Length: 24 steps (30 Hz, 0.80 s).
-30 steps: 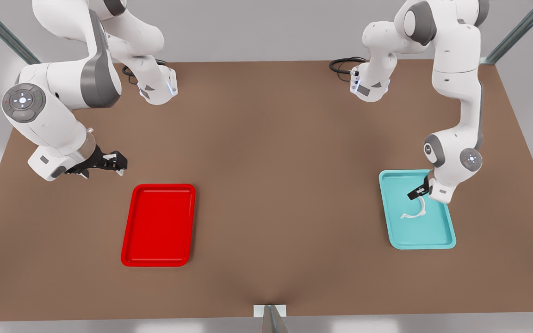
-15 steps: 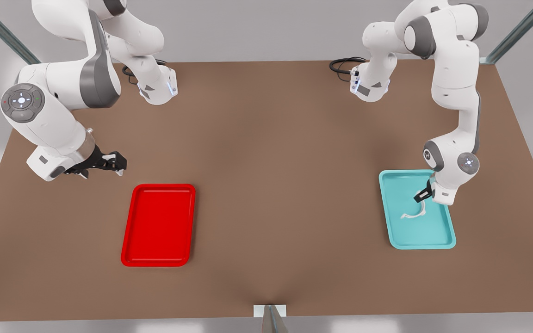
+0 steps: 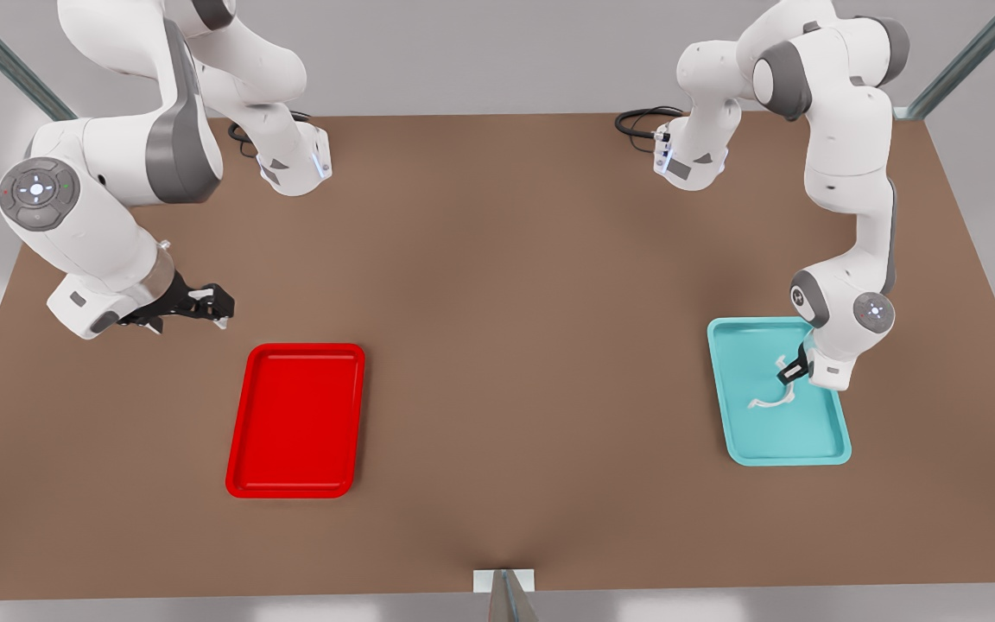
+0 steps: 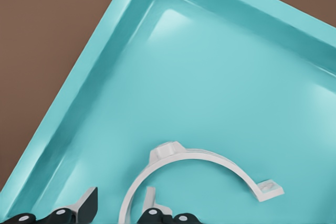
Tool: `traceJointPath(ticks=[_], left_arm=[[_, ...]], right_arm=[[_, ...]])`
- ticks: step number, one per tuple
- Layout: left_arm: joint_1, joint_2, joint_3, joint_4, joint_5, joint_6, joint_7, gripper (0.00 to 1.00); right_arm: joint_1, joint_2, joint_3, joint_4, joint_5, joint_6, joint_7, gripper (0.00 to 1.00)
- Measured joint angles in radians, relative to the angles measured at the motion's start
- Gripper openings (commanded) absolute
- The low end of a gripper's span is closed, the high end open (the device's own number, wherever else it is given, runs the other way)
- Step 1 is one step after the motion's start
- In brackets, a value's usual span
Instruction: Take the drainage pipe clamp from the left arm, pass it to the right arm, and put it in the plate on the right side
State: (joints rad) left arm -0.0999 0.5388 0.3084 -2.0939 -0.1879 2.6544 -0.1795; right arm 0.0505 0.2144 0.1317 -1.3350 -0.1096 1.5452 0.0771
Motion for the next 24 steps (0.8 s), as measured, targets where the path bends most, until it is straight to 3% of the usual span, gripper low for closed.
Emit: traceJointPath(ticks=[4,13,15,24], left_arm=[[0.0,0.0,0.0,0.0,0.0,0.0,-0.002,0.35],[0.0,0.015,0.0,0.001,-0.003,0.0,-0.006,0.33],[0.0,0.017,0.0,0.001,-0.004,0.001,-0.008,0.21],[0.0,0.01,-0.003,0.01,-0.004,-0.004,-0.015,0.21]], right_arm=[[0.003,0.0,0.0,0.0,-0.001,0.0,0.0,1.0],[0.01,0.0,0.0,0.0,0.0,0.0,0.002,1.0],[0.009,0.0,0.0,0.0,0.0,0.0,0.002,1.0],[0.001,0.0,0.0,0.0,0.0,0.0,0.0,1.0]])
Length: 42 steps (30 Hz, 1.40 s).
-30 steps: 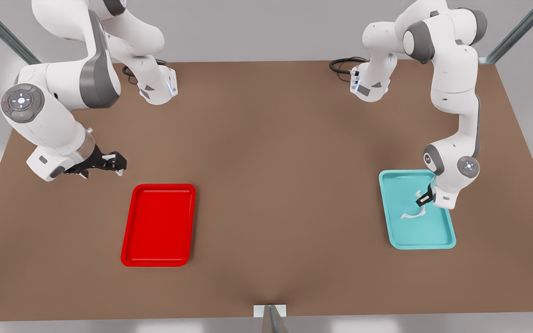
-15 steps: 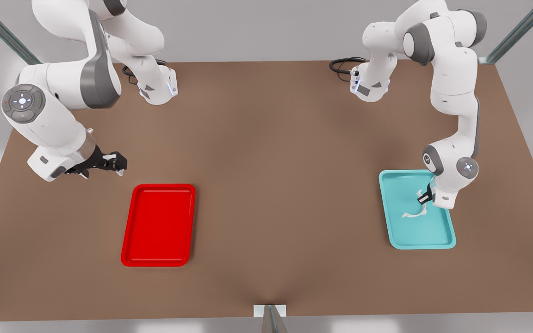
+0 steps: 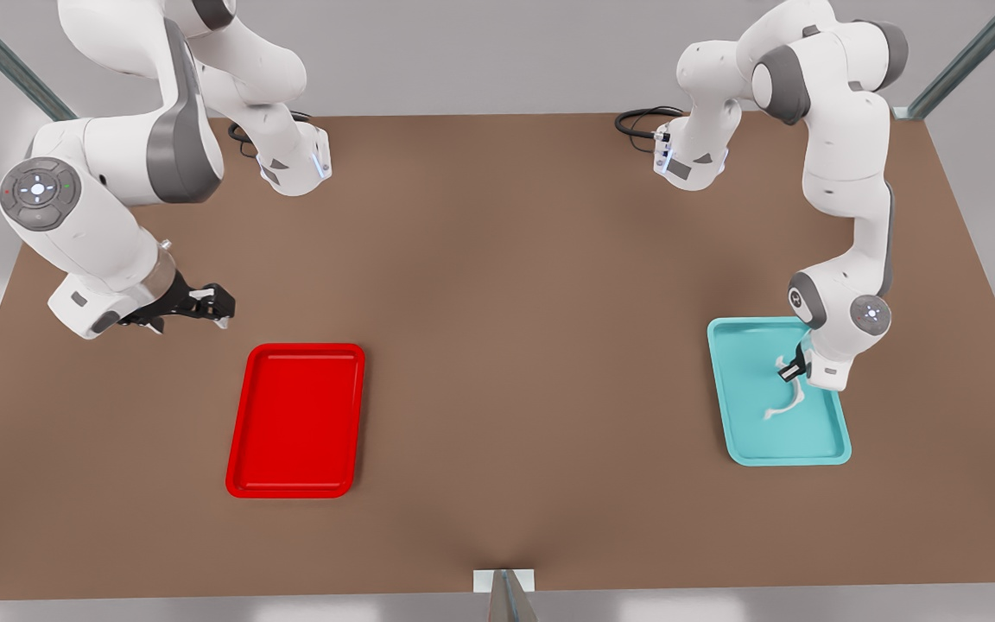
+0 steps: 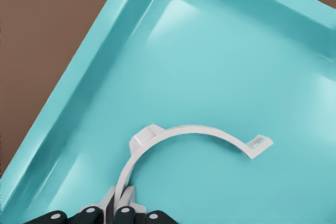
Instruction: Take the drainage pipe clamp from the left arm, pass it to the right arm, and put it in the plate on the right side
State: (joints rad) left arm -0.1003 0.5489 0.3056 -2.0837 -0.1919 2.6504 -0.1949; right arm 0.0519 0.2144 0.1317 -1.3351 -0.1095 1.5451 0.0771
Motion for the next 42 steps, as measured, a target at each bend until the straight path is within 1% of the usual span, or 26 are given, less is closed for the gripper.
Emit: traceJointPath(ticks=[4,6,8,10,12,14,17,19,20,22,25,31,37,42], left_arm=[[-0.047,-0.11,-0.012,0.139,0.01,-0.117,0.029,0.21],[-0.12,-0.195,-0.013,0.184,0.013,-0.211,0.058,0.21],[-0.24,-0.216,-0.016,0.291,0.014,-0.314,0.083,0.21],[-0.377,-0.176,-0.024,0.415,0.012,-0.413,0.103,0.21],[-0.463,-0.093,-0.066,0.549,0.011,-0.485,0.117,0.21],[-0.484,-0.01,-0.127,0.655,-0.045,-0.52,0.131,0.21],[-0.485,0.087,-0.213,0.757,-0.16,-0.509,0.149,0.21],[-0.484,0.122,-0.26,0.783,-0.254,-0.476,0.16,0.21],[-0.481,0.131,-0.28,0.795,-0.295,-0.46,0.166,0.21],[-0.473,0.139,-0.317,0.806,-0.352,-0.43,0.177,0.21],[-0.468,0.14,-0.331,0.809,-0.397,-0.401,0.197,0.21],[-0.474,0.136,-0.33,0.805,-0.422,-0.377,0.231,0.21],[-0.48,0.132,-0.335,0.804,-0.425,-0.395,0.26,0.21],[-0.479,0.132,-0.335,0.804,-0.423,-0.401,0.276,0.21]], right_arm=[[-0.001,0.0,0.0,0.0,0.0,0.0,-0.001,1.0],[0.0,0.0,0.0,0.0,0.0,0.0,-0.001,1.0],[0.001,0.0,0.0,0.0,0.0,0.0,-0.001,1.0],[0.002,0.0,0.0,0.0,0.0,0.0,-0.001,1.0],[0.0,0.0,0.0,0.003,0.0,0.001,-0.001,1.0],[-0.001,0.023,0.001,0.03,0.0,0.008,0.0,1.0],[-0.001,0.108,0.009,0.12,0.023,0.03,0.001,1.0],[0.01,0.169,0.06,0.133,0.033,0.064,0.006,1.0],[0.036,0.212,0.085,0.134,0.036,0.094,0.011,1.0],[0.121,0.285,0.105,0.13,0.038,0.166,0.02,1.0],[0.201,0.353,0.112,0.125,0.042,0.27,0.033,1.0],[0.331,0.426,0.114,0.124,0.044,0.414,0.071,1.0],[0.349,0.466,0.114,0.1,0.043,0.539,0.109,1.0],[0.351,0.477,0.114,0.068,0.043,0.591,0.131,1.0]])
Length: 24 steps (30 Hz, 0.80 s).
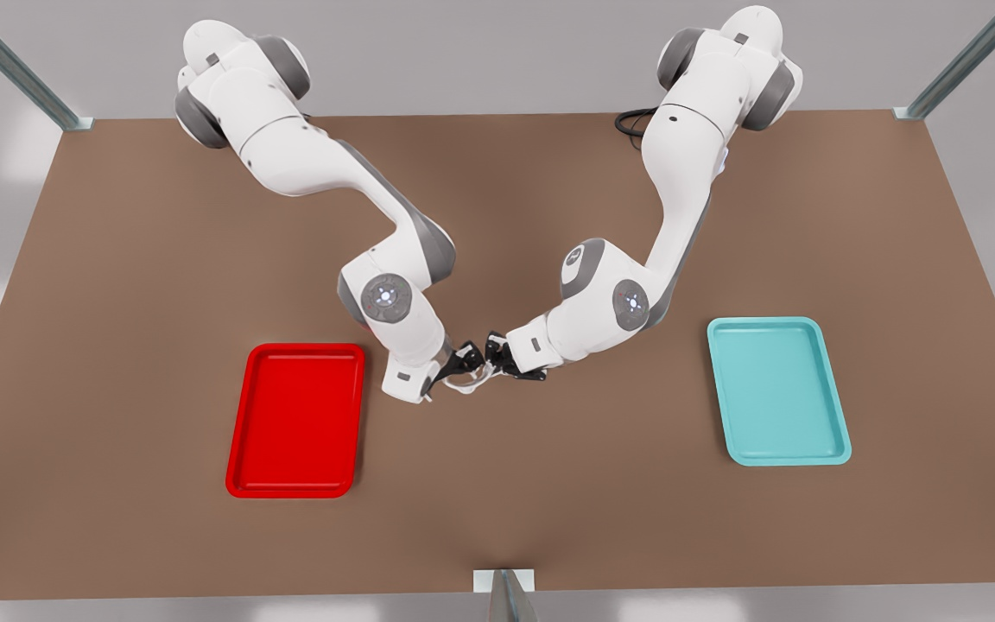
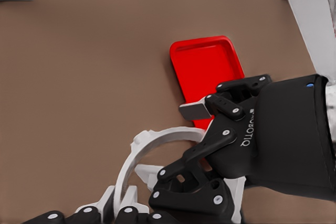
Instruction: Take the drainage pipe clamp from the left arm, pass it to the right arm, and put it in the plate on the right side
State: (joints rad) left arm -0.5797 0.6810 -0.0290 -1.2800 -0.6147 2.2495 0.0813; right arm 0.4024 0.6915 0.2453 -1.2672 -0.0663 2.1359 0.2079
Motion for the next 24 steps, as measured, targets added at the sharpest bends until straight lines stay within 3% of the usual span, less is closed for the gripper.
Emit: traceJointPath(ticks=[2,3,4,5,6,7,8,9,10,16,20,24], left_arm=[[0.0,0.0,0.0,0.0,0.001,-0.001,0.004,0.21],[0.0,0.0,0.0,0.0,0.001,-0.002,0.006,0.21],[0.0,0.0,0.0,0.0,0.001,-0.002,0.009,0.21],[0.0,0.0,0.0,0.0,0.0,-0.002,0.011,0.21],[0.0,0.0,-0.001,0.0,0.0,-0.003,0.013,0.21],[0.0,0.0,-0.001,0.0,-0.001,-0.003,0.015,0.21],[0.0,0.0,-0.001,0.0,-0.001,-0.003,0.017,0.21],[0.0,0.001,-0.002,0.0,-0.005,-0.004,0.019,0.86],[0.0,0.004,-0.002,0.0,-0.009,-0.004,0.021,1.0],[0.006,0.0,-0.002,0.003,-0.05,-0.01,0.044,1.0],[0.136,-0.04,0.014,0.004,-0.036,-0.081,0.043,1.0],[0.31,-0.121,0.164,0.005,0.115,-0.233,0.031,1.0]], right_arm=[[0.001,-0.007,0.0,-0.016,0.0,0.007,0.007,1.0],[0.003,-0.009,0.0,-0.021,-0.002,0.006,0.011,0.94],[0.005,-0.011,0.0,-0.025,-0.009,0.003,0.014,0.78],[0.007,-0.011,0.001,-0.03,-0.015,0.001,0.017,0.39],[0.007,-0.012,0.001,-0.032,-0.02,-0.001,0.019,0.25],[0.007,-0.012,0.001,-0.033,-0.024,-0.002,0.022,0.21],[0.007,-0.012,0.001,-0.033,-0.027,-0.003,0.024,0.21],[0.006,-0.012,0.001,-0.033,-0.027,-0.003,0.025,0.21],[0.005,-0.012,0.001,-0.033,-0.023,-0.002,0.024,0.21],[-0.021,-0.03,0.0,-0.047,-0.04,-0.002,0.03,0.21],[-0.138,-0.124,0.0,-0.212,-0.075,-0.005,0.026,0.21],[-0.291,-0.163,0.001,-0.352,-0.099,-0.004,0.013,0.21]])
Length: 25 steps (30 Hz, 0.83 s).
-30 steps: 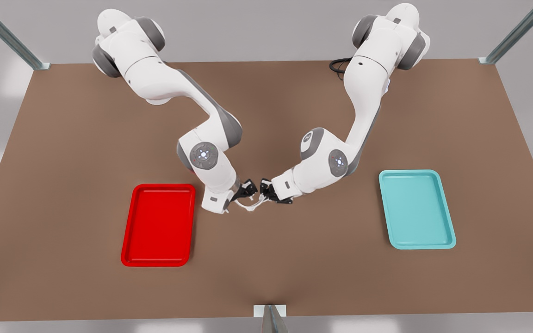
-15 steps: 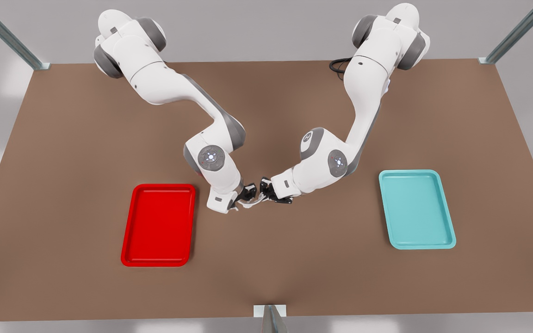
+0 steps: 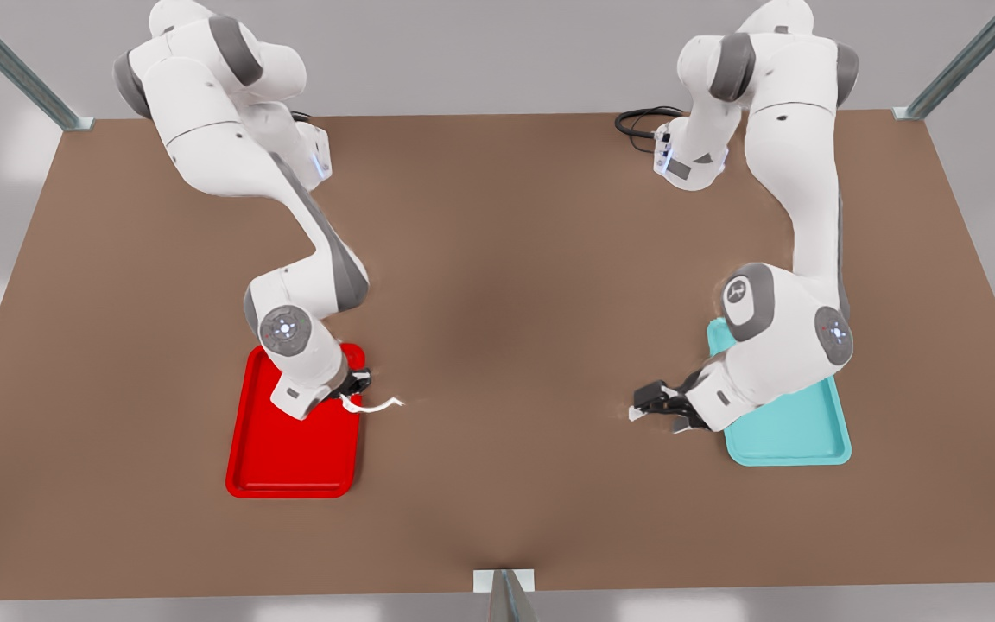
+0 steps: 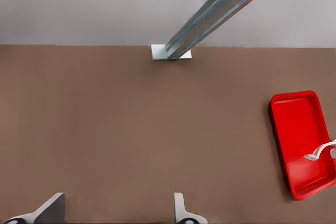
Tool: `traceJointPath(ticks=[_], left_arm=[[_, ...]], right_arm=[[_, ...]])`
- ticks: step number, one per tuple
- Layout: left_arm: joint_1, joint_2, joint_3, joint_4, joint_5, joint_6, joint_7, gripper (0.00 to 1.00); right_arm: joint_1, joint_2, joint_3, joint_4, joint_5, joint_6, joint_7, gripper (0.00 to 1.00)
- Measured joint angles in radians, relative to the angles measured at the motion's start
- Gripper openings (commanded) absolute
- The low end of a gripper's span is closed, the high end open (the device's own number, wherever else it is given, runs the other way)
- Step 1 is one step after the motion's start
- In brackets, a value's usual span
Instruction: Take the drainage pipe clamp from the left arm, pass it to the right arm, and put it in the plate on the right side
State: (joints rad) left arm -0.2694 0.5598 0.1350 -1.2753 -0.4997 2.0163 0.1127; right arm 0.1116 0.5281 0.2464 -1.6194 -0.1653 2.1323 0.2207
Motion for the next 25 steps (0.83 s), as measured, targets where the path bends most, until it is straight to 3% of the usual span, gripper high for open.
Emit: traceJointPath(ticks=[3,7,9,10,11,14,19,20,22,25], left_arm=[[0.056,-0.128,0.05,-0.001,0.142,-0.098,0.002,1.0],[0.093,-0.294,-0.031,-0.1,0.336,-0.21,0.002,1.0],[0.08,-0.292,-0.038,-0.107,0.393,-0.248,0.001,1.0],[0.08,-0.286,-0.039,-0.109,0.412,-0.262,0.0,1.0],[0.083,-0.28,-0.039,-0.112,0.427,-0.274,-0.001,1.0],[0.092,-0.272,-0.034,-0.112,0.453,-0.3,-0.003,1.0],[0.085,-0.27,-0.035,-0.109,0.471,-0.325,-0.006,1.0],[0.083,-0.27,-0.037,-0.109,0.472,-0.329,-0.007,1.0],[0.081,-0.27,-0.038,-0.109,0.473,-0.334,-0.008,1.0],[0.071,-0.27,-0.038,-0.109,0.474,-0.34,-0.009,1.0]], right_arm=[[-0.081,0.017,0.0,-0.033,-0.006,0.002,-0.013,0.21],[-0.167,0.084,0.0,-0.058,-0.008,0.017,-0.039,0.21],[-0.178,0.11,0.0,-0.059,-0.008,0.026,-0.049,0.3],[-0.18,0.118,-0.001,-0.058,-0.009,0.03,-0.053,0.52],[-0.181,0.122,-0.001,-0.056,-0.011,0.033,-0.055,1.0],[-0.176,0.081,-0.001,-0.014,-0.038,0.027,-0.05,1.0],[-0.182,-0.256,0.066,0.165,-0.005,-0.158,-0.049,1.0],[-0.159,-0.302,0.026,0.182,0.011,-0.206,-0.055,1.0],[0.004,-0.341,-0.165,0.192,0.049,-0.304,-0.068,1.0],[0.013,-0.361,-0.235,0.2,0.123,-0.417,-0.087,1.0]])
